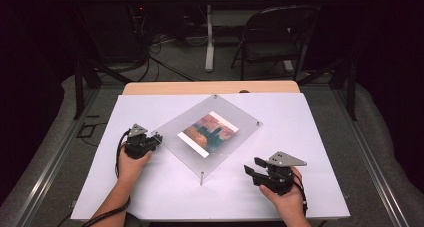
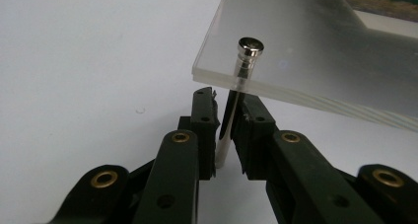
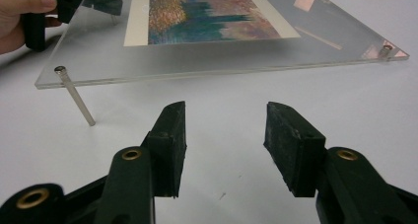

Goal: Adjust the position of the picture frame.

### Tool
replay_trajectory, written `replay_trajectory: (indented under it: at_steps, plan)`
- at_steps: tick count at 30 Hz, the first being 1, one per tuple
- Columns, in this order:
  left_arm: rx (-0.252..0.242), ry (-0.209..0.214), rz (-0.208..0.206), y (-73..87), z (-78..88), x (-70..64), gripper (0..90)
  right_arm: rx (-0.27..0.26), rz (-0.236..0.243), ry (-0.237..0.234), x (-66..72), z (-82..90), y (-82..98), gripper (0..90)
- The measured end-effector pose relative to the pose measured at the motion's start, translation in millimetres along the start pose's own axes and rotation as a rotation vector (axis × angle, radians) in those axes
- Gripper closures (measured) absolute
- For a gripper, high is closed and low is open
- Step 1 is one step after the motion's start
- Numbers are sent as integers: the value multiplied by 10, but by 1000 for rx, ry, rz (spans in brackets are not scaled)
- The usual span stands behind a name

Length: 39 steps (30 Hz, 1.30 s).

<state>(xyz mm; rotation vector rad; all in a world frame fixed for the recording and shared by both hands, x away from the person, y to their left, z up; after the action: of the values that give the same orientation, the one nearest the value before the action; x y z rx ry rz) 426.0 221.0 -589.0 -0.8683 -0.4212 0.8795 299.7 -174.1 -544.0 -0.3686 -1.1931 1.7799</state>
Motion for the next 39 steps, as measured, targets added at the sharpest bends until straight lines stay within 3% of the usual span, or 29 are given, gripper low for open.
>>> replay_trajectory:
  at_steps: [9, 18, 24, 25, 39]
  plan:
    - [14, -5, -24, -11, -27, -14, 837, 15, 19, -37, 61, -40, 33, 537]
    - [24, -1, -20, -26, -19, -21, 846, 29, 38, -59, 144, -97, 67, 543]
    - [30, 5, -37, -82, 57, -57, 848, 86, 24, -139, 280, -167, 135, 605]
    - [13, 16, -38, -118, 104, -72, 848, 96, -6, -175, 323, -195, 152, 614]
    - [-22, 64, -20, -235, 334, -219, 846, 103, 37, -271, 628, -354, 159, 630]
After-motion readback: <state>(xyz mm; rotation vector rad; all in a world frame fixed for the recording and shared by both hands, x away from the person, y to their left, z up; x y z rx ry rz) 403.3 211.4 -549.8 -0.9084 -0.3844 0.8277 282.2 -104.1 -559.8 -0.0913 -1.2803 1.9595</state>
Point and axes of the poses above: each handheld gripper's, and its own axes: z roughly backward along the jaws, y roughly out of its underside, x roughly to its left, the point moved 4 cm from there along -z, roughly forward along the jaws, and after that the axes turned 7 degrees about -z, right-handed, at the moved point
